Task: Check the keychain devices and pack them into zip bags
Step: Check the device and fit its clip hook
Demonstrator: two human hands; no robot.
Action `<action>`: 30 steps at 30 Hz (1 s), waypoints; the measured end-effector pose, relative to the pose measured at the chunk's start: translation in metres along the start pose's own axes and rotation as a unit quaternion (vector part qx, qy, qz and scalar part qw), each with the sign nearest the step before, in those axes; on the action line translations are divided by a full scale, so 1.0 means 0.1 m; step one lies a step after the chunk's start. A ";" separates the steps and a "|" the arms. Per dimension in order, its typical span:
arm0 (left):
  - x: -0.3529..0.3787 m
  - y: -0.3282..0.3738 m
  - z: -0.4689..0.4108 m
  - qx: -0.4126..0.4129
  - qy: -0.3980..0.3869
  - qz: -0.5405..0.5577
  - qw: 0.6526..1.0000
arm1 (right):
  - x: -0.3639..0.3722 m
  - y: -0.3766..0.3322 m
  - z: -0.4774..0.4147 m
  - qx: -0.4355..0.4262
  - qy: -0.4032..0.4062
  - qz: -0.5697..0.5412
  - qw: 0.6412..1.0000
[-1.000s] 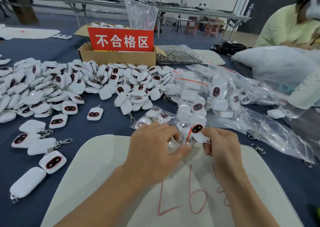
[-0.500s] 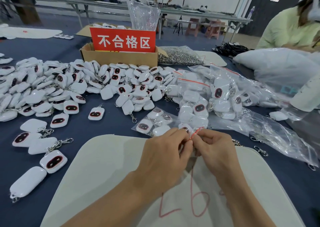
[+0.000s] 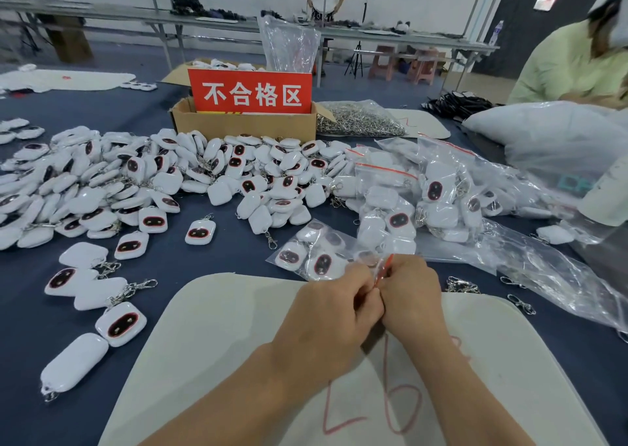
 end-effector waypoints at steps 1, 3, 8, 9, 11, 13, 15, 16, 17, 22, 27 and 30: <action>-0.02 0.00 0.00 -0.005 -0.001 0.011 1.000 | 0.01 0.00 0.00 -0.008 0.004 -0.010 1.000; -0.14 0.02 -0.01 0.000 0.023 -0.006 1.000 | -0.01 0.03 0.04 -0.026 0.004 -0.093 0.995; -0.98 -0.20 -0.06 -0.066 0.262 -0.115 0.956 | -0.13 0.26 0.09 0.017 0.053 -0.322 0.945; -1.12 -0.29 -0.06 -0.094 0.291 -0.130 0.943 | -0.16 0.30 0.10 0.033 0.065 -0.348 0.934; -1.32 -0.48 -0.06 -0.145 0.314 -0.160 0.924 | -0.21 0.33 0.11 0.051 0.086 -0.382 0.919; -1.41 -0.64 -0.08 -0.176 0.309 -0.162 0.920 | -0.28 0.34 0.14 0.054 0.111 -0.387 0.914; -1.41 -0.74 -0.11 -0.191 0.287 -0.168 0.924 | -0.36 0.32 0.18 0.043 0.143 -0.365 0.919; -1.40 -0.79 -0.13 -0.196 0.273 -0.174 0.926 | -0.39 0.29 0.20 0.032 0.156 -0.354 0.922; -1.40 -0.82 -0.15 -0.201 0.265 -0.181 0.926 | -0.40 0.25 0.22 0.020 0.161 -0.344 0.925; -1.23 -0.75 -0.24 -0.149 0.202 -0.175 0.952 | -0.32 0.19 0.17 0.018 0.125 -0.312 0.941; -0.73 -0.57 -0.33 -0.085 0.042 -0.115 0.989 | -0.28 0.18 0.12 0.010 0.104 -0.314 0.944; -0.76 -0.55 -0.36 -0.083 0.041 -0.116 0.989 | -0.26 0.18 0.11 0.009 0.098 -0.316 0.944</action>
Point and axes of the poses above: each hand's wrist, its own z-axis away from the middle knuckle, its own x-axis out of the palm, y = z × x, the point moved 10 cm from there along -z, towards the middle knuckle, and after that the axes turned 15 degrees about z, right-handed, at the moved point
